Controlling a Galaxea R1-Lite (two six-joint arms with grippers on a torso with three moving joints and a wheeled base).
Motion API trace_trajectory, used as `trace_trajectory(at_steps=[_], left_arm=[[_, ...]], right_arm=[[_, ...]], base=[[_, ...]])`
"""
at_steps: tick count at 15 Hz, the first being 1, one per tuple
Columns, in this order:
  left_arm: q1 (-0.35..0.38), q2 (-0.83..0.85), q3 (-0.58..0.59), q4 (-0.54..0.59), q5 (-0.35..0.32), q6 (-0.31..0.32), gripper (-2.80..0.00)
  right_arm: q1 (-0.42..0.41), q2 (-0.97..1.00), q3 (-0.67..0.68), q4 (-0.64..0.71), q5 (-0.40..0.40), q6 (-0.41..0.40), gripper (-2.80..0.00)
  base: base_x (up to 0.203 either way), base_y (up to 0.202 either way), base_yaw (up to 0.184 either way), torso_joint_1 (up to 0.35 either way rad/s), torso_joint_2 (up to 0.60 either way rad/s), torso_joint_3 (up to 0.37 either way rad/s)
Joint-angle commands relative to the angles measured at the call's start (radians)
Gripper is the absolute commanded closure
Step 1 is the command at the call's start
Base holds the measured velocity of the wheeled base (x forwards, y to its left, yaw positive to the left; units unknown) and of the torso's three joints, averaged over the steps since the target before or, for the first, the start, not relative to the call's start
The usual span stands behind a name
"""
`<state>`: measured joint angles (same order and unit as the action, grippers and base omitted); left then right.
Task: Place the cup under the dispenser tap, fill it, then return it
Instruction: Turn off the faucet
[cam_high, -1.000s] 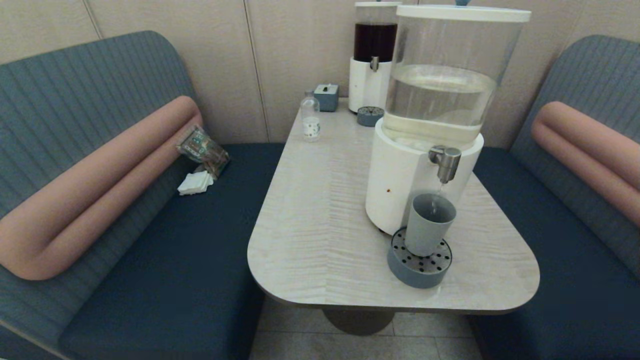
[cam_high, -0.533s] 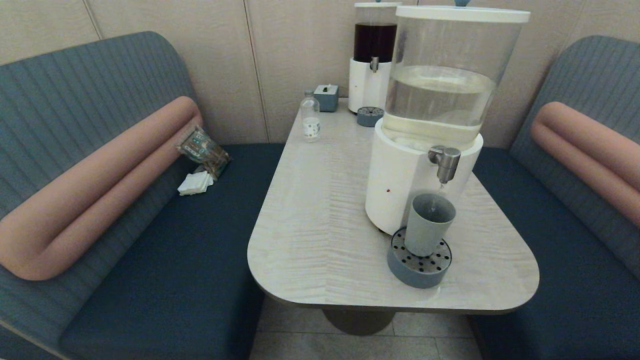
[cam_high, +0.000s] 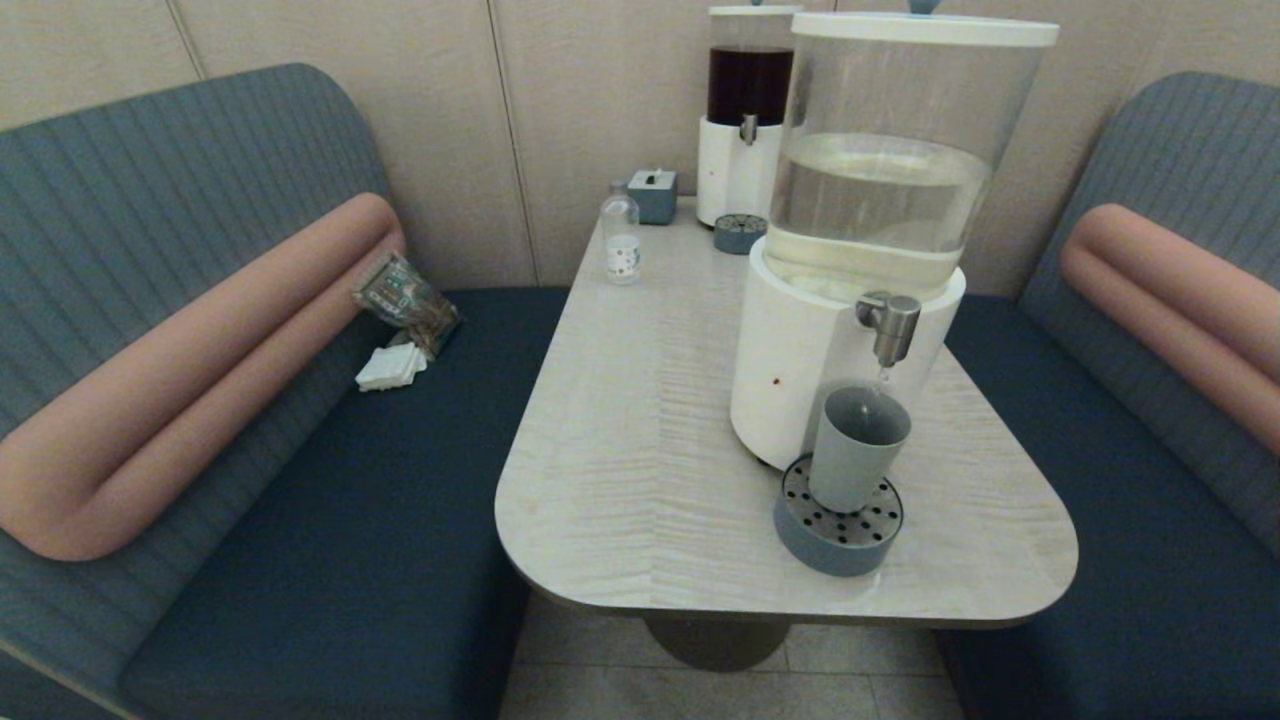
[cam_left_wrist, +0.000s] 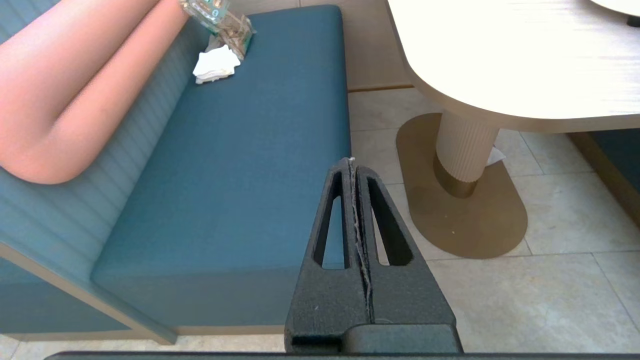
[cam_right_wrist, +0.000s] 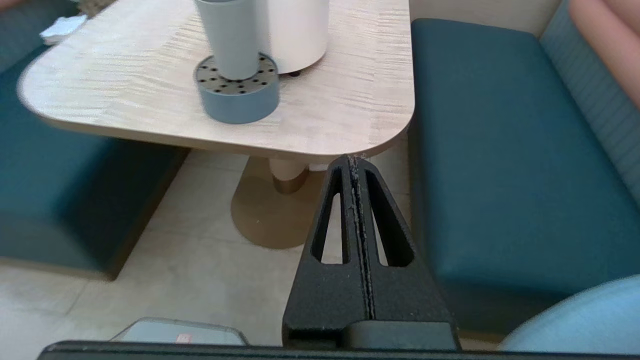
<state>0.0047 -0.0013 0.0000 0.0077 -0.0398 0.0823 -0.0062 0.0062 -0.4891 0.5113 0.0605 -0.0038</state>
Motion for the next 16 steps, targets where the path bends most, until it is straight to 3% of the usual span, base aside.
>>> trace_trajectory(at_steps=[1, 3, 6, 16], left_arm=[[0.000, 0.001, 0.000, 0.000, 0.000, 0.001, 0.00], [0.000, 0.001, 0.000, 0.000, 0.000, 0.001, 0.00], [0.000, 0.001, 0.000, 0.000, 0.000, 0.001, 0.00], [0.000, 0.001, 0.000, 0.000, 0.000, 0.001, 0.00]], right_arm=[[0.000, -0.004, 0.197, -0.262, -0.008, -0.006, 0.00], [0.000, -0.004, 0.375, -0.512, -0.028, -0.024, 0.00], [0.000, -0.003, 0.491, -0.690, -0.056, -0.050, 0.00], [0.000, -0.003, 0.491, -0.506, -0.054, -0.021, 0.00]], base=[[0.000, 0.000, 0.000, 0.000, 0.00, 0.000], [0.000, 0.000, 0.000, 0.000, 0.00, 0.000], [0.000, 0.000, 0.000, 0.000, 0.00, 0.000], [0.000, 0.000, 0.000, 0.000, 0.00, 0.000]])
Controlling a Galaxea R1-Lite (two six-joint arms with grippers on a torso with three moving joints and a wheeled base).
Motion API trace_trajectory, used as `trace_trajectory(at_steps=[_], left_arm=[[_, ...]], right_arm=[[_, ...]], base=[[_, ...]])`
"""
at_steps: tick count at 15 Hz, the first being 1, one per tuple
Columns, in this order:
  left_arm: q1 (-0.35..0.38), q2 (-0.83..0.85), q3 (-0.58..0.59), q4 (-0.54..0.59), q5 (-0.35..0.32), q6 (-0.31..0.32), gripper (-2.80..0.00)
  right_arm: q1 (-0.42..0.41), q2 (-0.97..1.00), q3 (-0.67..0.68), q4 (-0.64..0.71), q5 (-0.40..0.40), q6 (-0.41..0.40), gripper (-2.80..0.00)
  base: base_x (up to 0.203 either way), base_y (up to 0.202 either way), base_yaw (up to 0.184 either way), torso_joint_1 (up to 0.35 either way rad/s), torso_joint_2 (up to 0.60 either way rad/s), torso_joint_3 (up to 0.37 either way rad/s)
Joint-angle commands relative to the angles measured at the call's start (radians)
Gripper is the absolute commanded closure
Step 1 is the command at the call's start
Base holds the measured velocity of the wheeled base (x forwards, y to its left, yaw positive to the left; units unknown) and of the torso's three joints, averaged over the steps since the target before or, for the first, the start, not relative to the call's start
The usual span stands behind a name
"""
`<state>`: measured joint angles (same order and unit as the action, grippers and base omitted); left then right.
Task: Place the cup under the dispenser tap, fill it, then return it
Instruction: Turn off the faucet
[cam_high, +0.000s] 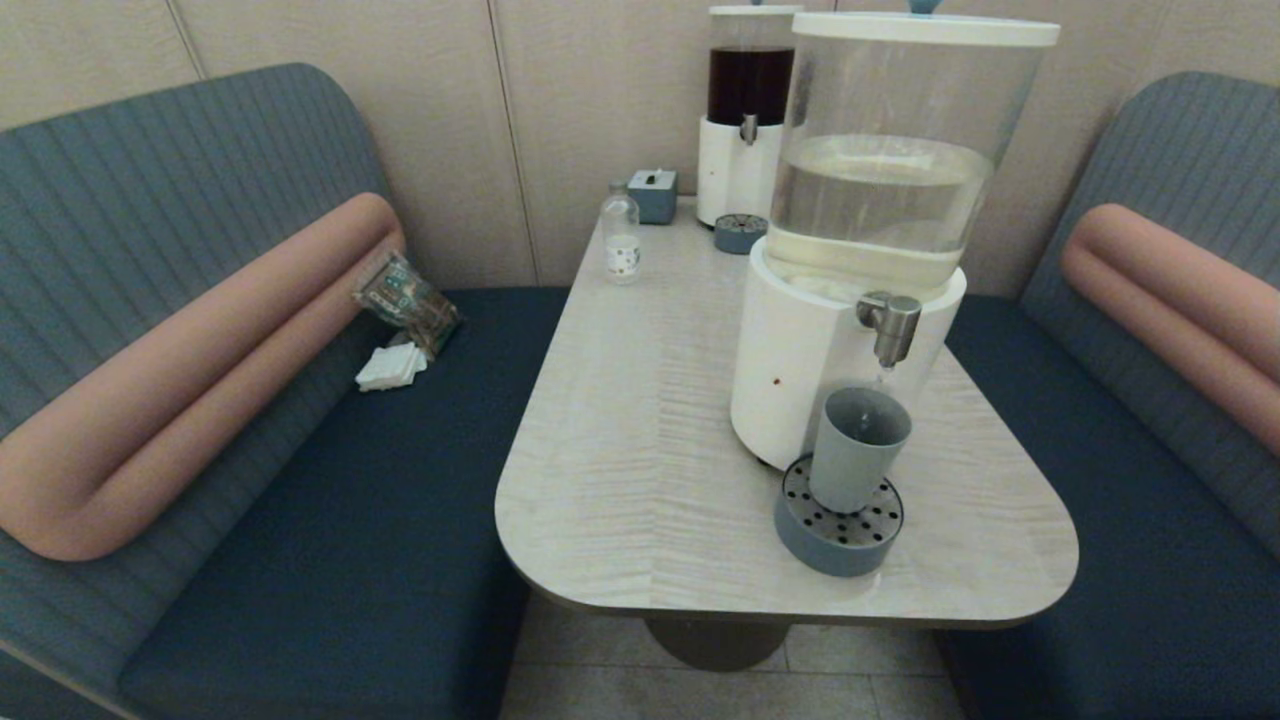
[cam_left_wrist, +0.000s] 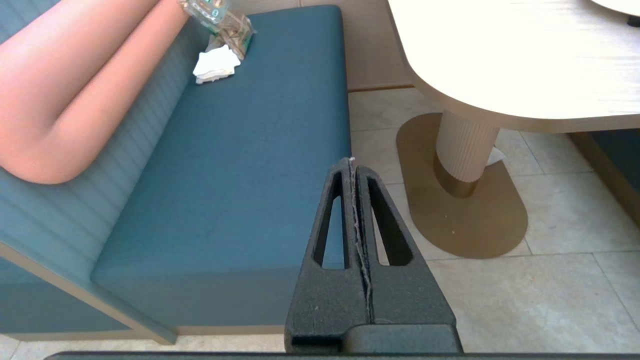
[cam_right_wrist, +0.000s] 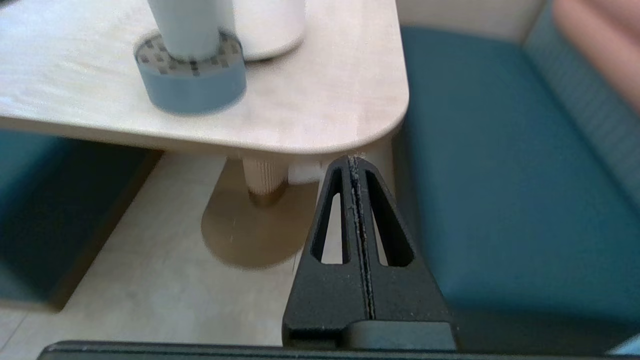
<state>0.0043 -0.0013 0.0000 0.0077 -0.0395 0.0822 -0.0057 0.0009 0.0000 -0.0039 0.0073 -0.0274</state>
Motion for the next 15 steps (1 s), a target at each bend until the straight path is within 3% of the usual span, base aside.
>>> trace_trajectory(at_steps=[1, 15], left_arm=[[0.000, 0.001, 0.000, 0.000, 0.000, 0.001, 0.00], [0.001, 0.001, -0.007, -0.001, -0.001, 0.023, 0.00]], right_arm=[[0.000, 0.002, 0.002, 0.008, -0.004, 0.003, 0.00], [0.000, 0.002, 0.002, 0.005, -0.003, 0.011, 0.00]], base=[[0.000, 0.000, 0.000, 0.000, 0.00, 0.000], [0.000, 0.000, 0.000, 0.000, 0.00, 0.000]])
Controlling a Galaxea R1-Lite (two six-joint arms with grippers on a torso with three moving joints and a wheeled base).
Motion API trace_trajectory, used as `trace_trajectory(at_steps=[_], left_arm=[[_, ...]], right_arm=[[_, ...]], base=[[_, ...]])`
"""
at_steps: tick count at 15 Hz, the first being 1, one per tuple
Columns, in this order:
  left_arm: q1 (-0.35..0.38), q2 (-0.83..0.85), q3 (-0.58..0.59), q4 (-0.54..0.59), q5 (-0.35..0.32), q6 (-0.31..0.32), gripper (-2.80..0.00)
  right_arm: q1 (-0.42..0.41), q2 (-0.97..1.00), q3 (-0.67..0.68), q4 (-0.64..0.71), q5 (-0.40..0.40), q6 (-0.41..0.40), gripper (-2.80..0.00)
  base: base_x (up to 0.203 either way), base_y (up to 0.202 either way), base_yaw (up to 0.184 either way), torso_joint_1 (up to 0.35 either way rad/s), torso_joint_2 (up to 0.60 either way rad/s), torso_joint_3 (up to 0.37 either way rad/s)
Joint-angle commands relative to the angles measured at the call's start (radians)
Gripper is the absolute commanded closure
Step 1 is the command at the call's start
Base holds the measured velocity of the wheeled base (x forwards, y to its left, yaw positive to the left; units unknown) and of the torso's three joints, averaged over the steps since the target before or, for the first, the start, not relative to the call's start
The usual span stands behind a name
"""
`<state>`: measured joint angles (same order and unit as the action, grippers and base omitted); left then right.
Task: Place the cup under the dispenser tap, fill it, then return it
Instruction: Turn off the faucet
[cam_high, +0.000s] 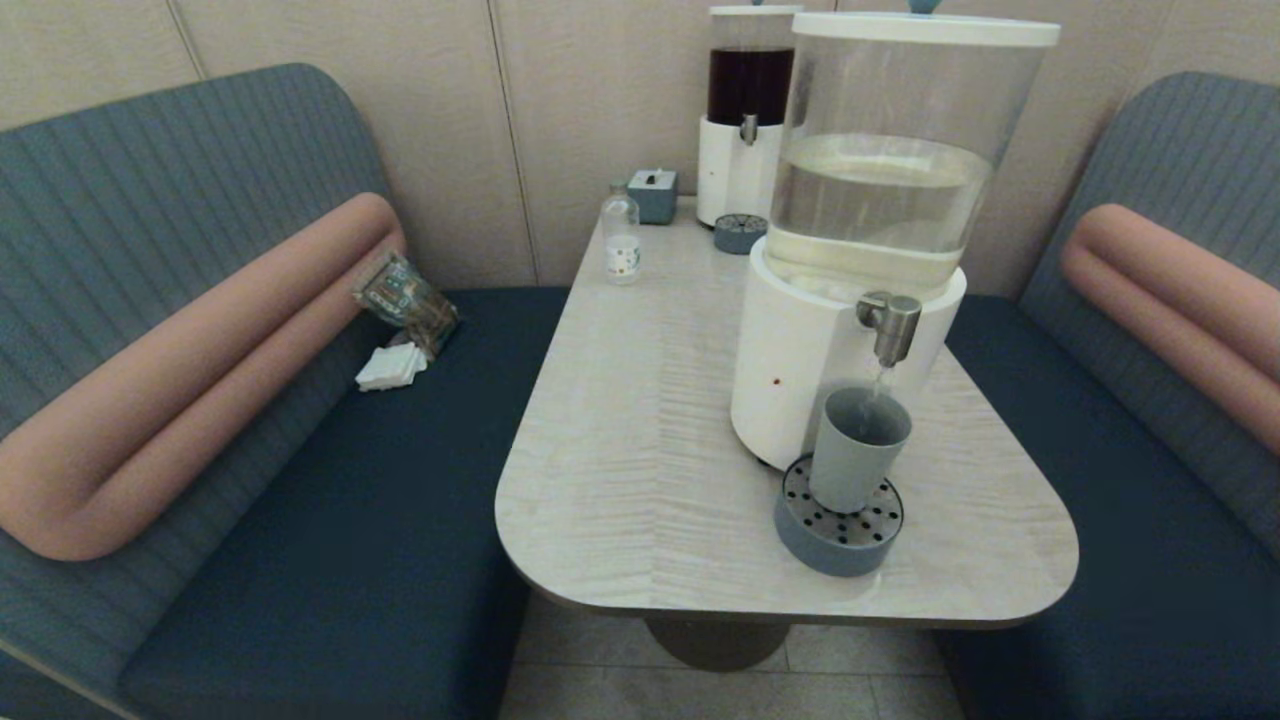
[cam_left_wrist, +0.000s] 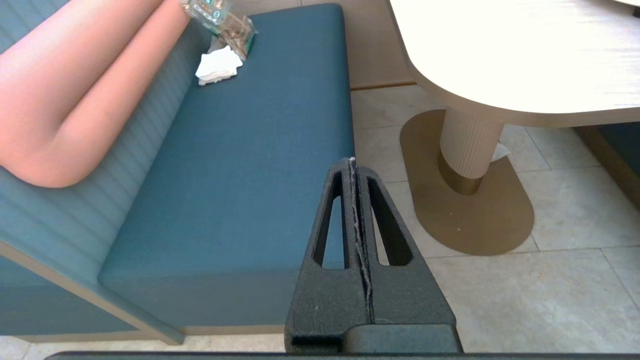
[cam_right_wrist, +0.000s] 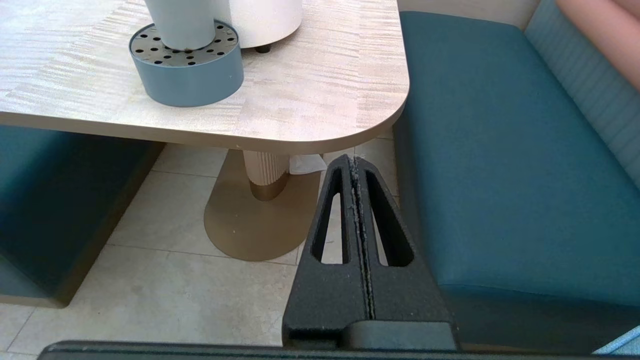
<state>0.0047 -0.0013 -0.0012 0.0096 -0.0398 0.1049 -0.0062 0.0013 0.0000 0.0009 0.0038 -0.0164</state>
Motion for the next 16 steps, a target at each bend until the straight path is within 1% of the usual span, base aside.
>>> trace_trajectory(at_steps=[1, 3, 4, 5, 6, 8, 10, 11, 12, 14, 15, 16], left_arm=[[0.001, 0.001, -0.050, -0.004, -0.006, -0.003, 0.00], [0.000, 0.032, -0.201, 0.026, -0.037, -0.015, 0.00], [-0.001, 0.080, -0.310, 0.051, -0.066, -0.043, 0.00], [-0.001, 0.163, -0.415, 0.074, -0.106, -0.105, 0.00], [-0.001, 0.244, -0.496, 0.085, -0.146, -0.166, 0.00], [-0.001, 0.453, -0.682, 0.099, -0.278, -0.345, 0.00], [-0.002, 0.637, -0.800, 0.074, -0.405, -0.516, 0.00], [-0.002, 0.732, -0.831, 0.014, -0.468, -0.631, 0.00], [-0.003, 0.810, -0.851, -0.072, -0.508, -0.771, 0.00], [-0.009, 0.954, -0.881, -0.300, -0.556, -1.162, 0.00], [-0.012, 1.021, -0.891, -0.377, -0.567, -1.300, 0.00], [-0.025, 1.083, -0.899, -0.425, -0.570, -1.409, 0.00]], right_arm=[[0.000, 0.002, 0.001, 0.000, 0.001, 0.000, 0.00], [0.000, 0.002, 0.000, -0.001, 0.001, 0.000, 0.00], [0.000, 0.002, 0.000, 0.001, 0.001, 0.000, 0.00], [0.000, 0.002, 0.000, -0.001, 0.001, 0.000, 0.00], [0.000, 0.002, 0.002, 0.001, 0.001, 0.000, 0.00], [0.000, 0.002, 0.001, 0.000, 0.001, 0.000, 0.00], [0.000, 0.002, 0.000, -0.001, 0.001, 0.000, 0.00], [0.000, 0.002, 0.001, 0.001, 0.001, 0.000, 0.00], [0.000, 0.002, 0.000, 0.000, 0.001, 0.000, 0.00], [0.000, 0.002, 0.002, 0.000, 0.001, 0.000, 0.00], [0.000, 0.002, 0.001, -0.001, 0.001, 0.000, 0.00], [0.000, 0.002, 0.002, -0.001, 0.001, 0.000, 0.00]], base=[[0.000, 0.000, 0.000, 0.000, 0.00, 0.000], [0.000, 0.000, 0.000, 0.000, 0.00, 0.000], [0.000, 0.000, 0.000, 0.000, 0.00, 0.000], [0.000, 0.000, 0.000, 0.000, 0.00, 0.000], [0.000, 0.000, 0.000, 0.000, 0.00, 0.000], [0.000, 0.000, 0.000, 0.000, 0.00, 0.000], [0.000, 0.000, 0.000, 0.000, 0.00, 0.000], [0.000, 0.000, 0.000, 0.000, 0.00, 0.000], [0.000, 0.000, 0.000, 0.000, 0.00, 0.000], [0.000, 0.000, 0.000, 0.000, 0.00, 0.000], [0.000, 0.000, 0.000, 0.000, 0.00, 0.000], [0.000, 0.000, 0.000, 0.000, 0.00, 0.000]])
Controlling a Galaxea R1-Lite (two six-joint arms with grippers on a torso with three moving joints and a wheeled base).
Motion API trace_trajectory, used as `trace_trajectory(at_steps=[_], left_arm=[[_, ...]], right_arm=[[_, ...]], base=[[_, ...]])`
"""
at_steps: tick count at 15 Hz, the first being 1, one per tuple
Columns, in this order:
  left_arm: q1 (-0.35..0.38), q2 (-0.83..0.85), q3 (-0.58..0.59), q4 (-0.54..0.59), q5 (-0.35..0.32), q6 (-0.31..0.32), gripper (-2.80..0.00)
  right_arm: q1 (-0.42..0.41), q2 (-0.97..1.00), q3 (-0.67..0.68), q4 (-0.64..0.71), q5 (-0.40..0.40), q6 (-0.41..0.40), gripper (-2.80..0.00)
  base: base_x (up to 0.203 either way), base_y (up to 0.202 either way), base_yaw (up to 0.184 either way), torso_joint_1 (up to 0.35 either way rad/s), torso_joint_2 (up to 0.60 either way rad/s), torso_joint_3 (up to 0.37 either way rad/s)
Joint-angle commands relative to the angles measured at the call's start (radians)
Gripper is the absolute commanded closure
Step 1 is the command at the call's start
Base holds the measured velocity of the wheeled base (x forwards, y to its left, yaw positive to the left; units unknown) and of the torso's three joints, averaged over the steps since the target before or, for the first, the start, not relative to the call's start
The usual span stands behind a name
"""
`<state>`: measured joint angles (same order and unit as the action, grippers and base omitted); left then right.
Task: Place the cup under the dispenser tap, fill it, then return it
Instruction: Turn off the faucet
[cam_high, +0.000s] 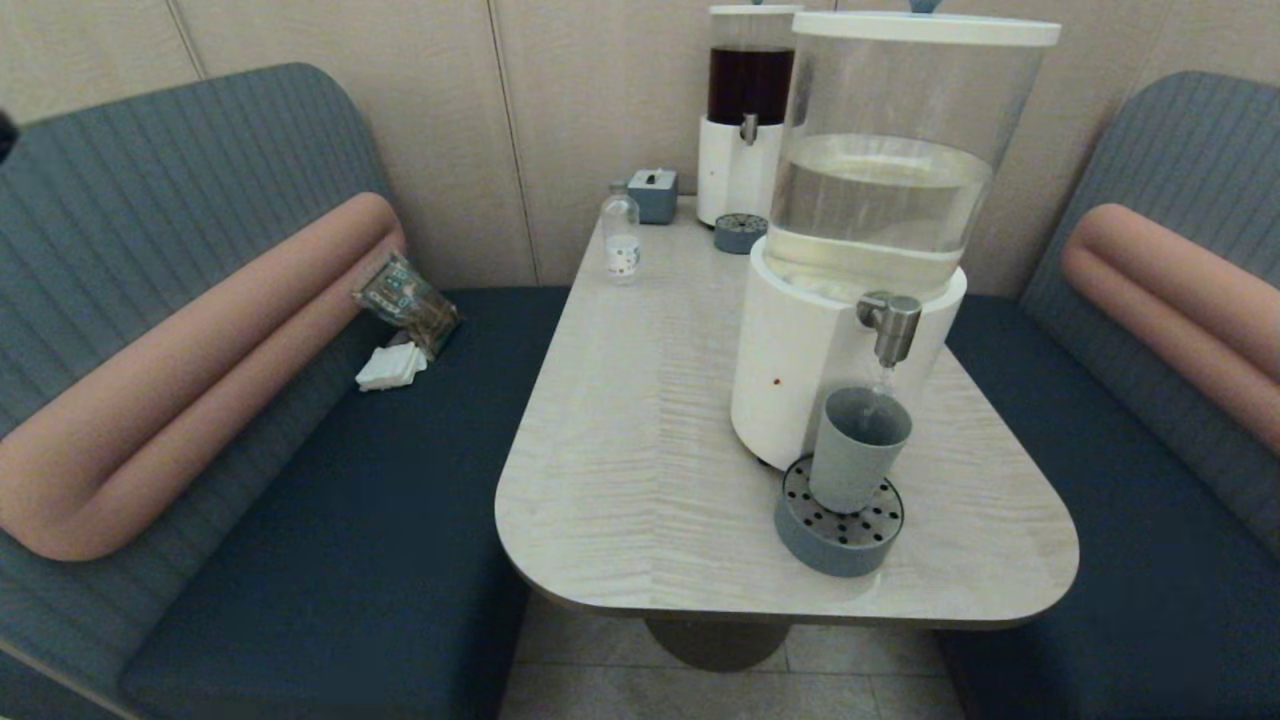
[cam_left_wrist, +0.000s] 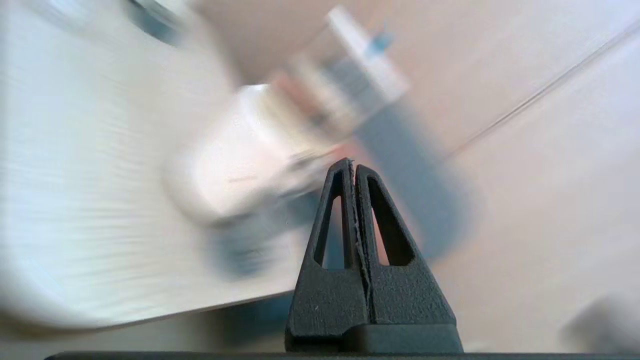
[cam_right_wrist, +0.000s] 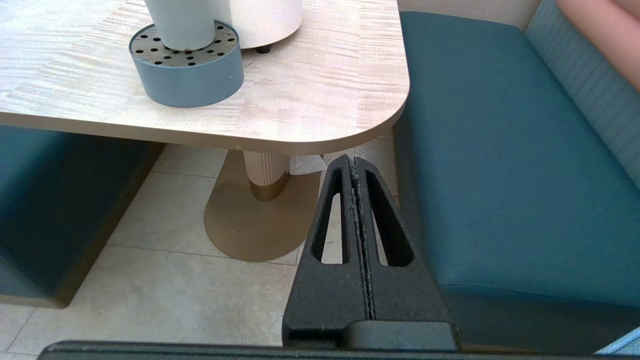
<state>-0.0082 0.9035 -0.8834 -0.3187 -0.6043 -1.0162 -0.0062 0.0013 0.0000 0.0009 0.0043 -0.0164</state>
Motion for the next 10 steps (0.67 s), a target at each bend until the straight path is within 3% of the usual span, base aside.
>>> trace_trajectory(at_steps=[1, 4, 7, 9, 10], left_arm=[[-0.041, 0.230, -0.018, -0.119, 0.009, -0.338, 0.00], [-0.249, 0.351, -0.004, -0.132, 0.150, -0.370, 0.00], [-0.444, 0.467, 0.026, -0.135, 0.228, -0.241, 0.00], [-0.503, 0.518, 0.056, -0.164, 0.249, -0.016, 0.00], [-0.525, 0.542, 0.083, -0.213, 0.252, 0.136, 0.00]], right_arm=[[0.000, 0.002, 0.002, 0.001, 0.000, 0.000, 0.00], [0.000, 0.002, 0.002, 0.000, 0.000, 0.000, 0.00], [0.000, 0.002, 0.002, -0.001, 0.000, 0.000, 0.00], [0.000, 0.002, 0.002, 0.000, 0.000, 0.000, 0.00], [0.000, 0.002, 0.002, 0.001, 0.000, 0.000, 0.00]], base=[[0.000, 0.000, 0.000, 0.000, 0.00, 0.000], [0.000, 0.000, 0.000, 0.000, 0.00, 0.000], [0.000, 0.000, 0.000, 0.000, 0.00, 0.000], [0.000, 0.000, 0.000, 0.000, 0.00, 0.000], [0.000, 0.000, 0.000, 0.000, 0.00, 0.000]])
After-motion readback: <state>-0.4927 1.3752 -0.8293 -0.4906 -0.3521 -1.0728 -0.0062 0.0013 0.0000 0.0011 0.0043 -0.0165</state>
